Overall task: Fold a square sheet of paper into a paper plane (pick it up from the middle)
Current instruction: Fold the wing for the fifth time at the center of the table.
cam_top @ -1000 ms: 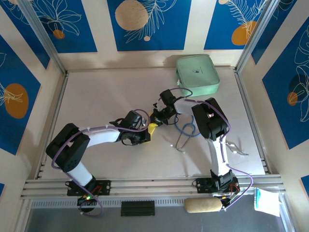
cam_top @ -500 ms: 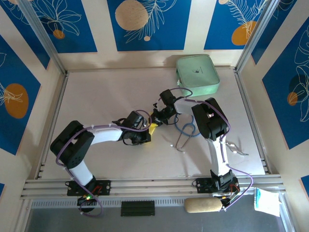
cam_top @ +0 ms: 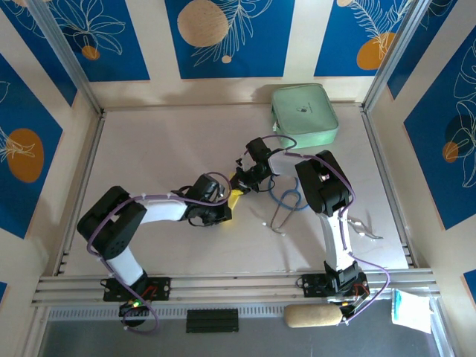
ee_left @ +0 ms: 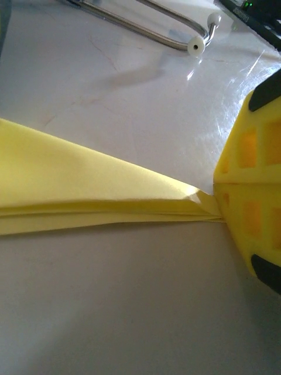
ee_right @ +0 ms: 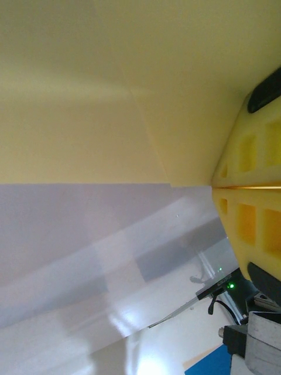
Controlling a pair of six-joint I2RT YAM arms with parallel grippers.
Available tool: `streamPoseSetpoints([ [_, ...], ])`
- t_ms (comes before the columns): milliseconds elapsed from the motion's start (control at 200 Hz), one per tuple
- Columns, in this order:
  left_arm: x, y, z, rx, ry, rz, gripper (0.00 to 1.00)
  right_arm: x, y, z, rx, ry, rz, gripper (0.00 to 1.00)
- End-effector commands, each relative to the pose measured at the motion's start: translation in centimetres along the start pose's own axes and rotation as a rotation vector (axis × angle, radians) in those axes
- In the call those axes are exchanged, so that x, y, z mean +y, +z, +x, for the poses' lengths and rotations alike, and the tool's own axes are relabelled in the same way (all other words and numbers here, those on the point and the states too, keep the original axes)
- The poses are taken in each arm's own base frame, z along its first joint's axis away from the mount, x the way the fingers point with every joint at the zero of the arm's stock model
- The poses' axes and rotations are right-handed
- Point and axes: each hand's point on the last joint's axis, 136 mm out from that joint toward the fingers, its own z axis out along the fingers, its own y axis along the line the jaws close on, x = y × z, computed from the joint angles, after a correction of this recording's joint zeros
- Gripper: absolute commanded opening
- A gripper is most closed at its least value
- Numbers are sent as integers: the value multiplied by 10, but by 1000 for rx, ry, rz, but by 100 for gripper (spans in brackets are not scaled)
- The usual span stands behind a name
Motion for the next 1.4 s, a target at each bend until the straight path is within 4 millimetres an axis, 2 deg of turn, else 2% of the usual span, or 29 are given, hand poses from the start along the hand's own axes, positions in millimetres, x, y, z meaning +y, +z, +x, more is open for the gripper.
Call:
streamPoseSetpoints([
  [0,-34,-17,-12,-36,40,74,4,-55,17,11,35,114,159,10],
  [100,-41,-25,-25,-72,62,59,4,-55,17,11,36,117,159,10],
  [210,-29,-21,-30,-78,45,20,4,-55,17,10,36,117,157,10],
  [385,-19,-10,-30,-50,28,-2,3,-55,17,10,36,118,156,10],
  [690,17,10,3,60,-47,-52,0,-56,16,9,35,123,161,10],
  [835,36,11,19,101,-74,-104,0,-57,17,9,39,131,169,10],
  [965,46,9,30,120,-92,-119,0,-62,16,11,43,142,189,10],
  [1136,44,0,46,145,-97,-113,0,-65,16,12,44,152,200,10],
  [1236,35,-13,50,146,-76,-90,0,-63,16,12,41,154,197,10],
  [1296,18,-24,40,104,-32,-49,1,-61,15,13,38,163,192,10],
  [1396,-16,-43,9,-2,51,4,2,-54,13,17,24,191,166,10],
])
